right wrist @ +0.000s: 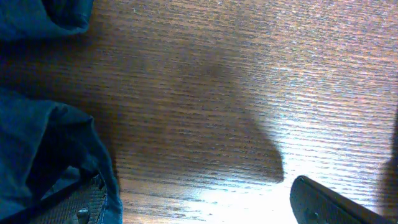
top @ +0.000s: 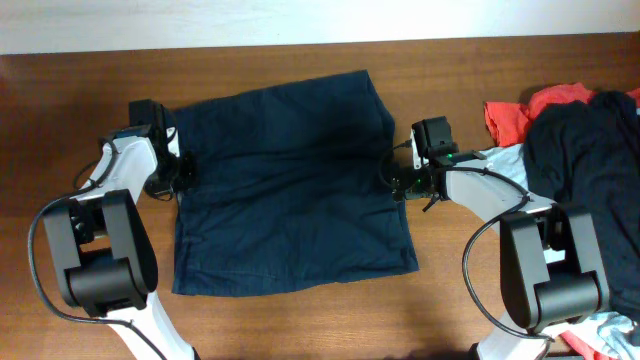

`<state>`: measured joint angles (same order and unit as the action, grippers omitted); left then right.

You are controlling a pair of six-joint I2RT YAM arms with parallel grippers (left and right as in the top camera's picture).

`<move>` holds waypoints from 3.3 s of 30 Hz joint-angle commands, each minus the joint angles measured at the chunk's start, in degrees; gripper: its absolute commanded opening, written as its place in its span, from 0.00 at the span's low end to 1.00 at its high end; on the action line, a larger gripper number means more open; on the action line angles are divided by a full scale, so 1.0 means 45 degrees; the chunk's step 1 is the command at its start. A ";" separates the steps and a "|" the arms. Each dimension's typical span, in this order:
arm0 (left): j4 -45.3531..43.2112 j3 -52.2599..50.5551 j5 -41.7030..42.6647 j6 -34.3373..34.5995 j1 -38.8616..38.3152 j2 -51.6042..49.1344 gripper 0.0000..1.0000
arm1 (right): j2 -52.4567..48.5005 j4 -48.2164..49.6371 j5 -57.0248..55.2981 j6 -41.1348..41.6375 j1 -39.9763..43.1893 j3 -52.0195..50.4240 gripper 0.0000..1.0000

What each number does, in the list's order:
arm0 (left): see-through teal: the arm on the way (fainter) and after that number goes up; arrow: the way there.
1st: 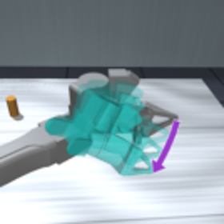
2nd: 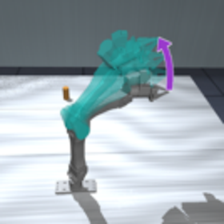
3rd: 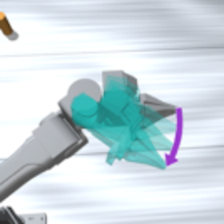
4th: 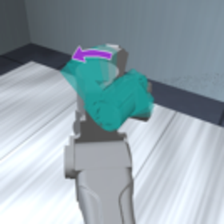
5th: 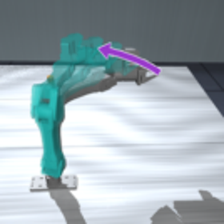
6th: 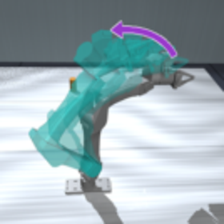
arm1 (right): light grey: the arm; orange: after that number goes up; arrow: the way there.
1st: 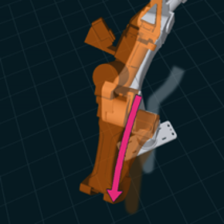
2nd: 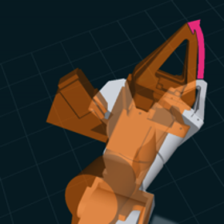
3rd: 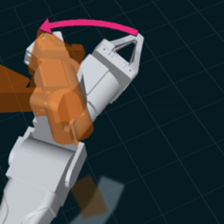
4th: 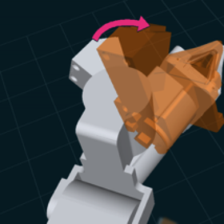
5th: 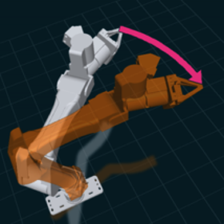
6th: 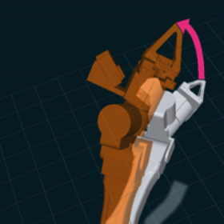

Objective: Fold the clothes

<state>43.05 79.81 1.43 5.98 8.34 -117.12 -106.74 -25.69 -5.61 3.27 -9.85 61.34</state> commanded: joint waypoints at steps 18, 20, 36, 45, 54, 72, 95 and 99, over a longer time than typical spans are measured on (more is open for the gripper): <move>0.0578 0.0661 -0.0665 -0.0209 0.0141 -0.0063 0.01 | -0.0534 -0.0233 -0.0923 0.0053 0.0049 -0.0325 0.99; 0.0573 0.0661 -0.0879 -0.0199 0.0141 -0.0063 0.01 | -0.0534 -0.0233 -0.0923 0.0053 0.0049 -0.0325 0.99; 0.0636 0.0661 -0.2482 -0.0204 0.0141 -0.0063 0.01 | -0.0534 -0.0204 -0.0923 0.0053 0.0049 -0.0325 0.99; 0.0636 0.0661 -0.2992 -0.0199 0.0136 -0.0063 0.00 | -0.0534 -0.0194 -0.0962 0.0053 0.0151 -0.0350 0.99; 0.0952 0.1477 -0.1749 -0.0199 0.0126 0.0029 0.57 | -0.0510 0.0102 0.0403 0.0044 0.0204 0.0058 0.99; 0.3298 0.4979 0.0971 0.2210 0.0806 0.1054 0.01 | -0.0024 -0.3521 0.4857 -0.1715 0.0165 0.6159 0.04; 0.3667 0.3283 0.1073 0.3526 0.2351 0.1030 0.01 | -0.4002 0.4070 0.1039 -0.1666 -0.3143 0.6159 0.04; 0.3060 0.2331 0.1073 0.3526 0.2351 0.1030 0.01 | -0.4308 0.4488 0.1044 -0.1583 -0.2982 0.6159 0.04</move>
<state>57.71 92.95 5.85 20.88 18.79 -112.81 -124.60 -6.02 2.48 -4.29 -23.90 88.33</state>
